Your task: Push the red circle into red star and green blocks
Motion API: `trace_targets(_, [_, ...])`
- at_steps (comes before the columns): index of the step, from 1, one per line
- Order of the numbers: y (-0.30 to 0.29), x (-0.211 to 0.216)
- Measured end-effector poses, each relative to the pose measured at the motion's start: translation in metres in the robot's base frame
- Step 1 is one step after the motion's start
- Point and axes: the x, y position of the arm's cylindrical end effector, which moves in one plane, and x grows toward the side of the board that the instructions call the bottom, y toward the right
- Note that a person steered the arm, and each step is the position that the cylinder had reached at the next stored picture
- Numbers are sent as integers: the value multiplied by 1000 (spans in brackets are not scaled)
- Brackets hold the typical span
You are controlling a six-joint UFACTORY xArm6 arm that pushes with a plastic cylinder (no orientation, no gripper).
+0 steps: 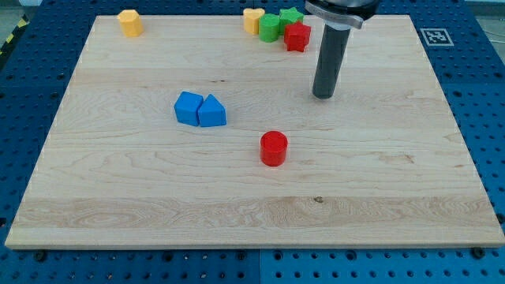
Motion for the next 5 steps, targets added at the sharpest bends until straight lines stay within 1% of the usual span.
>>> trace_targets(2, [-4, 23])
trace_targets(5, [-51, 106])
